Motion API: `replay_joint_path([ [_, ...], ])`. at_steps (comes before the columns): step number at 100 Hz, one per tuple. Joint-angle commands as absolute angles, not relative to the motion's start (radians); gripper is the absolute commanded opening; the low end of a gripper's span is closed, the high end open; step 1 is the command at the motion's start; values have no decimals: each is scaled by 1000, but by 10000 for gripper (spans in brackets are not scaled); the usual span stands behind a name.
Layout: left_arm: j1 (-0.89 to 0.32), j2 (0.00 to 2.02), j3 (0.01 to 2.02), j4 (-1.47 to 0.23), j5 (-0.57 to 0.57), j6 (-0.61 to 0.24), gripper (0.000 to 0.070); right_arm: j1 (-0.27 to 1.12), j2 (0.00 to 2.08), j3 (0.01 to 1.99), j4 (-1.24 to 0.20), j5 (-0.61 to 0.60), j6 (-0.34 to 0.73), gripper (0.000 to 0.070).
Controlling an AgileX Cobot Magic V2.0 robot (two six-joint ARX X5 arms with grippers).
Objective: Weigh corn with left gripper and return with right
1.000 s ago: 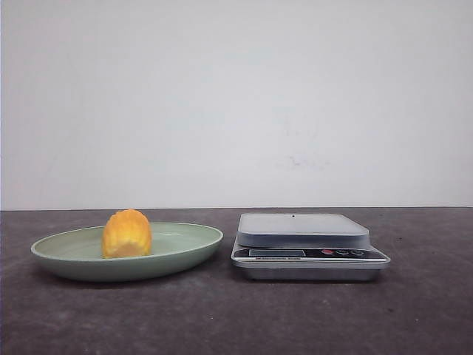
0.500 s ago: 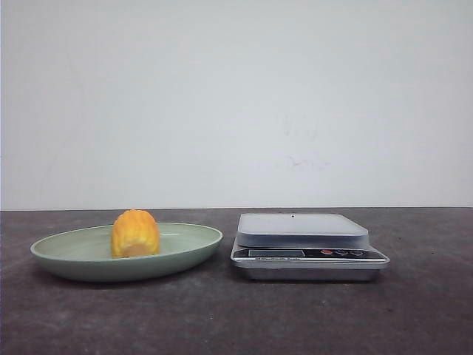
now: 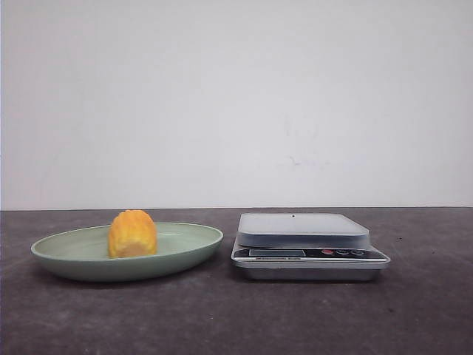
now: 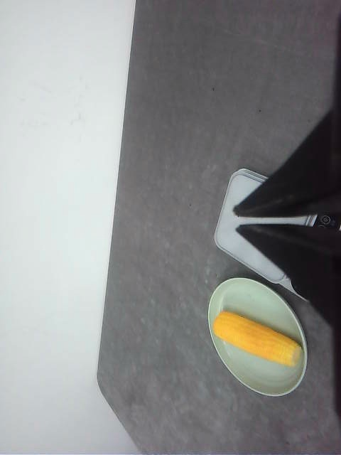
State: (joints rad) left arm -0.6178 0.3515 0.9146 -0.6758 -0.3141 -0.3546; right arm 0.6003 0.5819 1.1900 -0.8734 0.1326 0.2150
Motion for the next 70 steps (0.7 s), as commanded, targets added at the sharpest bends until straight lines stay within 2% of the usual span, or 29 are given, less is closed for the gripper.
replay_joint_path([
  [1,-623,352,928,-665,-313,-349,21,606,585,1205,-860,132,228,9],
  [45,-608,336,927,-659,-321,-347,21,606,585,1205,-860,131,228,9],
  [57,-520,298,867,-596,-318,-282,22,606,585,1205,-860,132,228,10],
  [70,-378,204,664,-411,-258,-228,21,606,585,1205,-860,132,228,9],
])
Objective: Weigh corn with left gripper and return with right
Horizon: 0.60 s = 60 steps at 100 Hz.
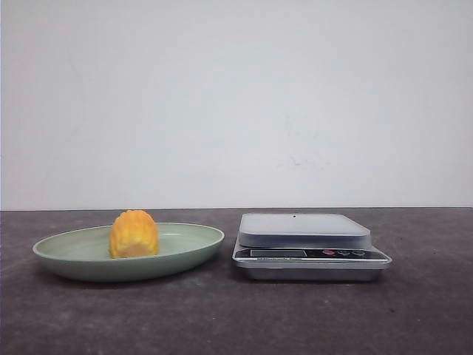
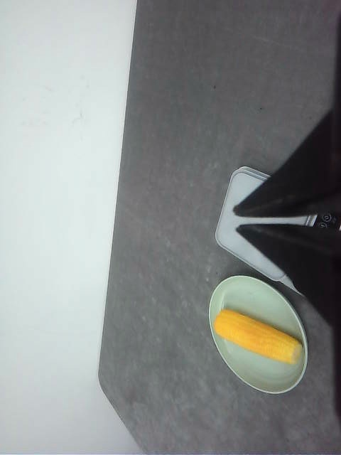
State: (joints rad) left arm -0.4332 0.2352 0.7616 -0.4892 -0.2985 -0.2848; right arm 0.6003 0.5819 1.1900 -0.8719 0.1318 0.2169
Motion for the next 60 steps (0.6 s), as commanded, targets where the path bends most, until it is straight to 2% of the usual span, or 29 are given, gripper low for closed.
replay_joint_path([
  [1,-366,196,646,-397,-249,-225,22,606,585,1205,-860,132,228,9],
  [14,-226,102,432,-287,-154,-222,21,606,585,1205,-860,132,228,10],
  [29,-116,41,233,-182,-121,-221,22,606,585,1205,-860,132,228,9],
  [44,-75,4,104,-120,-122,-208,22,606,585,1205,-860,132,228,9],
  [60,-71,3,43,-110,-118,-157,22,606,585,1205,-860,132,228,9],
])
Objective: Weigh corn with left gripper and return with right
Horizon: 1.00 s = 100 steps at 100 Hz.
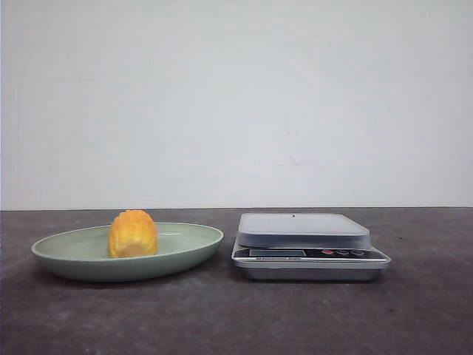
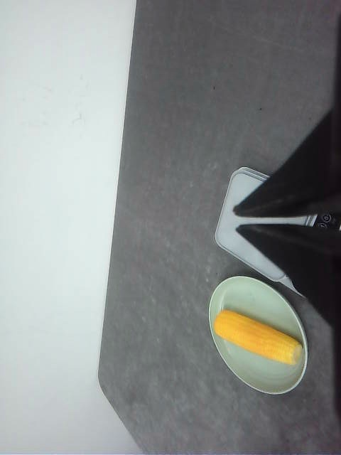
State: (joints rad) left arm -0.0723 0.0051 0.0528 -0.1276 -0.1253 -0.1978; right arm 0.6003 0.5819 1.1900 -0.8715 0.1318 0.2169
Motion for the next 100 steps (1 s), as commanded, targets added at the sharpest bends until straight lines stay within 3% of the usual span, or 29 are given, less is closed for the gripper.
replay_joint_path([
  [1,-71,3,41,-111,-115,-156,22,606,585,1205,-860,132,228,9],
  [17,-71,3,13,-123,-57,-109,21,606,585,1205,-860,132,228,9],
  [29,-72,3,14,-189,-56,-109,22,606,585,1205,-860,132,228,10],
  [100,-72,3,14,-187,-55,-109,22,606,585,1205,-860,132,228,10],
])
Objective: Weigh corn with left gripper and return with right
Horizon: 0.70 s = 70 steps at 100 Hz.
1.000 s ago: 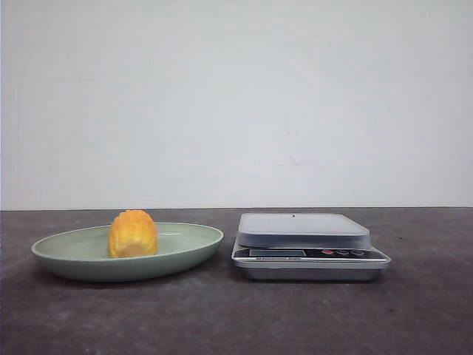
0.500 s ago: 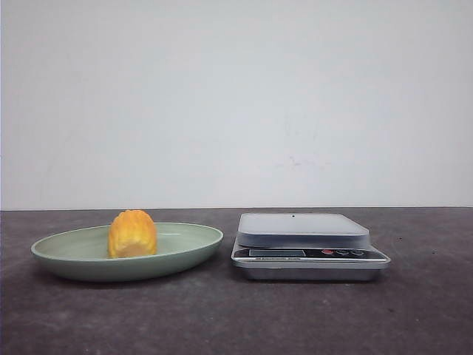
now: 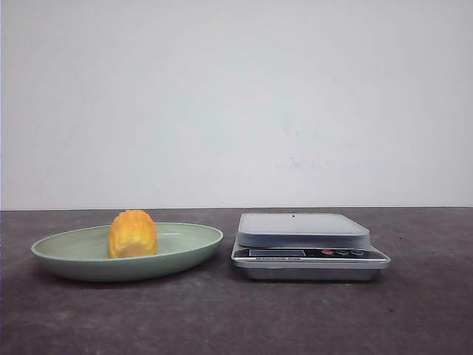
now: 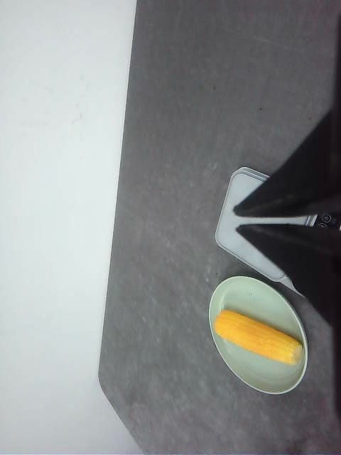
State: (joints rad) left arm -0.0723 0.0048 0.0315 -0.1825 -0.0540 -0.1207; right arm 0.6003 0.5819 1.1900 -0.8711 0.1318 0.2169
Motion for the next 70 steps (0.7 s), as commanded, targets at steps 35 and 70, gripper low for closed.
replay_joint_path([
  [35,-72,3,14,-187,-55,-109,22,560,570,1184,-860,201,112,9],
  [70,-72,3,14,-187,-55,-109,22,205,293,688,-521,102,-47,10],
])
